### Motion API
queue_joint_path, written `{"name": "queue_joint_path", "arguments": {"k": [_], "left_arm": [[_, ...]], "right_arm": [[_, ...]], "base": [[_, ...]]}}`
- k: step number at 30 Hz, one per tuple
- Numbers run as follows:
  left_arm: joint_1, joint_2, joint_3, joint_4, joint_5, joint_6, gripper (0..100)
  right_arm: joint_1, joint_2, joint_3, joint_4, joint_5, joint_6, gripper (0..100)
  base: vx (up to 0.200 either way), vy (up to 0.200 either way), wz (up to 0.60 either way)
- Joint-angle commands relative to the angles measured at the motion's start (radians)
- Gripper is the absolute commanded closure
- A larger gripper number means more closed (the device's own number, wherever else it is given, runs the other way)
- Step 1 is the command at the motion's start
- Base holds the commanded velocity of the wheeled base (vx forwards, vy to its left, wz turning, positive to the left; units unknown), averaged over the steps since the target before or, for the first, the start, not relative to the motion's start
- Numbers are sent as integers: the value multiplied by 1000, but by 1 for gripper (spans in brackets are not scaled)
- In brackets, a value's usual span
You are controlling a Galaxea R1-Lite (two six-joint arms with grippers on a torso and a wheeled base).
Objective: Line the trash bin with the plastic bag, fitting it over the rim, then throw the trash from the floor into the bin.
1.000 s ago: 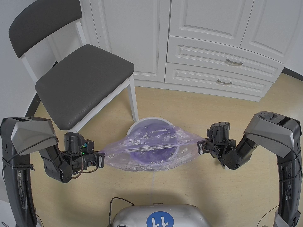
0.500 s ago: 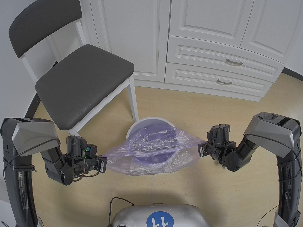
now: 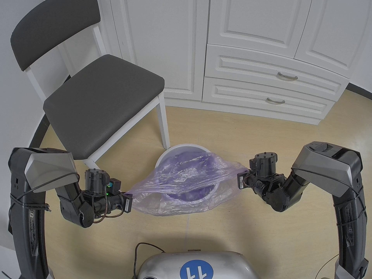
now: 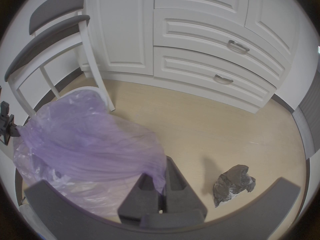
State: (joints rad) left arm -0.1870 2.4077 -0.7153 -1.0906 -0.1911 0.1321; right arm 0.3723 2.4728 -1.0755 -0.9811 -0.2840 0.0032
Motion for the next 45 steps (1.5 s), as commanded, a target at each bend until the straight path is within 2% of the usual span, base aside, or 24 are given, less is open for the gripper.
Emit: {"name": "queue_joint_path", "arguments": {"k": [1,3,4,6,7,13,14,15,22,30,45], "left_arm": [[8,5,2,-18,-1,0,100],[11,4,10,-40,-4,1,100],[12,5,11,-49,-7,1,100],[12,5,17,-60,-10,1,100],[11,7,22,-71,-11,4,100],[8,10,27,-87,-11,4,100],[8,10,27,-87,-11,4,100],[8,11,25,-87,-11,4,100],[9,18,22,-87,-10,4,100],[12,38,11,-87,-10,4,100],[23,42,-1,-89,-10,3,100]], "right_arm": [[-9,-17,9,10,2,-5,100],[-12,-28,19,5,2,-6,100],[-12,-32,22,1,3,-6,0],[-12,-40,28,-4,11,-2,0],[-15,-63,49,-10,43,1,0],[-89,-212,210,-5,347,31,0],[-89,-212,210,-5,347,31,0],[-135,-247,243,-10,447,31,0],[-220,-285,273,-13,614,52,0],[-265,-275,272,-13,686,64,0],[-290,-307,250,-31,669,69,0]], "base": [[0,0,0],[0,0,0],[0,0,0],[0,0,0],[0,0,0],[0,0,0],[0,0,0],[0,0,0],[0,0,0],[0,0,0],[0,0,0]]}}
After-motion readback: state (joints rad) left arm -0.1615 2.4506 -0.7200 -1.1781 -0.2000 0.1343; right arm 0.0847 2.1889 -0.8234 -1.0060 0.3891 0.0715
